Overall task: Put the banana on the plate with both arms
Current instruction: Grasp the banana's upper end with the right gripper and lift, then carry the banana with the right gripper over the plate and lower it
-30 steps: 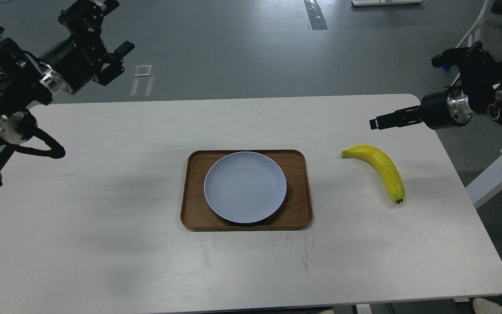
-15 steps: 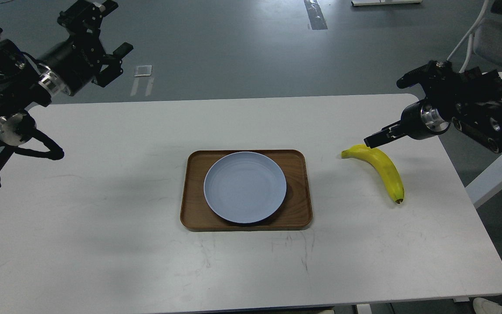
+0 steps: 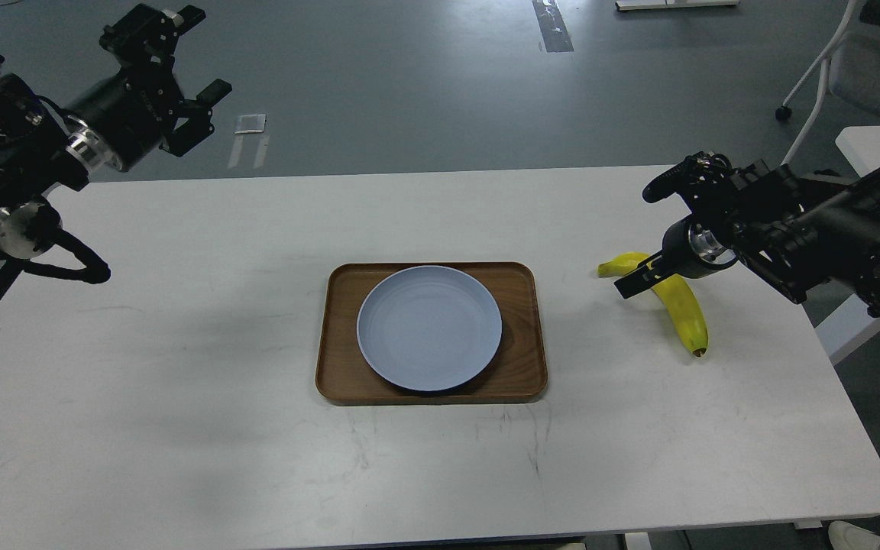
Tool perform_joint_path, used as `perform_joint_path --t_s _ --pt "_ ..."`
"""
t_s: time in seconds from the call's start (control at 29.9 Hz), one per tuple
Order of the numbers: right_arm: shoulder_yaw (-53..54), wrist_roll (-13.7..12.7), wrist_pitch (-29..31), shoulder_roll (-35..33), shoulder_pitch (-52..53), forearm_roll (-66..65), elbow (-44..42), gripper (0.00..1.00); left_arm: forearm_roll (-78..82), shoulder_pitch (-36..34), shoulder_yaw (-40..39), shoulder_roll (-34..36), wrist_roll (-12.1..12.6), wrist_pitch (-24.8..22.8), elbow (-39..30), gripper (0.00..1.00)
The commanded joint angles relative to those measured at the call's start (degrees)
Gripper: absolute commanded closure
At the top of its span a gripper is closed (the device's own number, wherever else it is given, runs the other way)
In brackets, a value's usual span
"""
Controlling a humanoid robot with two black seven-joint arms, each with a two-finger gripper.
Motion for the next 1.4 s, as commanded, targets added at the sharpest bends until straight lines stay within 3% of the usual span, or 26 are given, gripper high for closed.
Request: perform_joint_path --t_s 0.0,0.33,0.53,0.6,0.67,0.7,0.87,1.07,1.37 --pt "-0.1 0.0 0.0 0.3 -1.1 0.0 -1.0 0.0 0.0 0.2 0.0 0.8 0.0 0.0 0.0 0.02" --pt "-3.4 0.0 0.0 0.4 -1.5 0.1 -2.2 0.04 0.0 0.2 0.0 0.9 0.0 0.0 0.0 0.02" --pt "-4.0 0.0 0.2 0.4 -1.6 0.3 -2.2 0.22 0.0 0.3 0.0 0.9 0.0 0.0 0.0 0.02" --pt "-4.0 0.0 0.3 0.4 -1.9 0.4 -2.2 0.46 0.0 0.3 0.0 0.9 0.0 0.0 0.0 0.02" --pt "-4.0 0.0 0.3 0.4 -2.1 0.4 -2.2 0.85 0.0 0.2 0.0 0.9 0.0 0.0 0.0 0.02" --pt "-4.0 0.0 0.4 0.4 -2.1 0.4 -2.2 0.89 0.0 0.2 0.0 0.9 0.0 0.0 0.0 0.02" --pt "-4.0 0.0 0.5 -0.1 -0.7 0.6 -1.5 1.0 0.0 0.2 0.0 0.9 0.0 0.0 0.0 0.02" --pt "-3.2 0.0 0.6 -2.7 4.2 0.7 2.6 1.0 0.0 0.1 -0.1 0.9 0.0 0.0 0.0 0.02" --pt "2.5 0.0 2.3 -5.0 17.7 0.9 17.3 0.99 0.0 -0.2 -0.2 0.9 0.0 0.0 0.0 0.02"
